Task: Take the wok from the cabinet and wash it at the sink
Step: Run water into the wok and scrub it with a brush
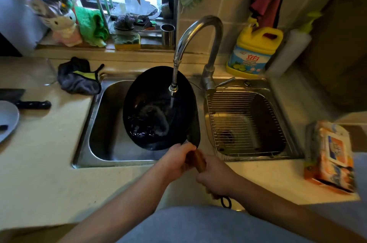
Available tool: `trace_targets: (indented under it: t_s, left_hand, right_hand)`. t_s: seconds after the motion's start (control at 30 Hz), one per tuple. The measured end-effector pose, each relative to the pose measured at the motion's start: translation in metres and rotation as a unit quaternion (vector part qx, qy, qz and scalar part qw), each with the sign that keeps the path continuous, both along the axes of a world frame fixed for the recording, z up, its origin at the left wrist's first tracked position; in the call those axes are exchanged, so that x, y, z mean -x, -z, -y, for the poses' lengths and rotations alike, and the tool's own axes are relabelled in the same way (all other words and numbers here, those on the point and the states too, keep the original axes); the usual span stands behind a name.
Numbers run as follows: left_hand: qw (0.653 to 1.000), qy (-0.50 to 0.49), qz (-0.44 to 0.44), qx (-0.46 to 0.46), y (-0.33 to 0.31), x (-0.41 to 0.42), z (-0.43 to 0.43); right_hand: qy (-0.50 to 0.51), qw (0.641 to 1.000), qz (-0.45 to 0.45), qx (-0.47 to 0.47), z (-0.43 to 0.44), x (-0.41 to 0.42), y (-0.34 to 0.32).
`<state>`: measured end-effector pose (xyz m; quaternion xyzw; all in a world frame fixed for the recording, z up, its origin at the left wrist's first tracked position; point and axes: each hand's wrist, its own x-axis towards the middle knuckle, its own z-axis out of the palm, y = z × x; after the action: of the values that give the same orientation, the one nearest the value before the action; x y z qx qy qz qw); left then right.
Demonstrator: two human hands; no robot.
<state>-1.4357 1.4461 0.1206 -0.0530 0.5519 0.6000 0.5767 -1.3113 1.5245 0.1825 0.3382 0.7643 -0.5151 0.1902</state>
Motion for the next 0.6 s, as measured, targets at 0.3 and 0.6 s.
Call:
trace_targets:
  t_s: [0.3,0.6]
  left_hand:
    - [1.0,-0.027,-0.01,-0.003,-0.001,0.003,0.002]
    - [0.993,-0.088,-0.054,0.058,0.0,-0.002,0.008]
  right_hand:
    - [0.013,0.999,0.007,0.039,-0.004,0.002,0.003]
    - [-0.02,0.98,-0.004,0.196,-0.014,0.007,-0.009]
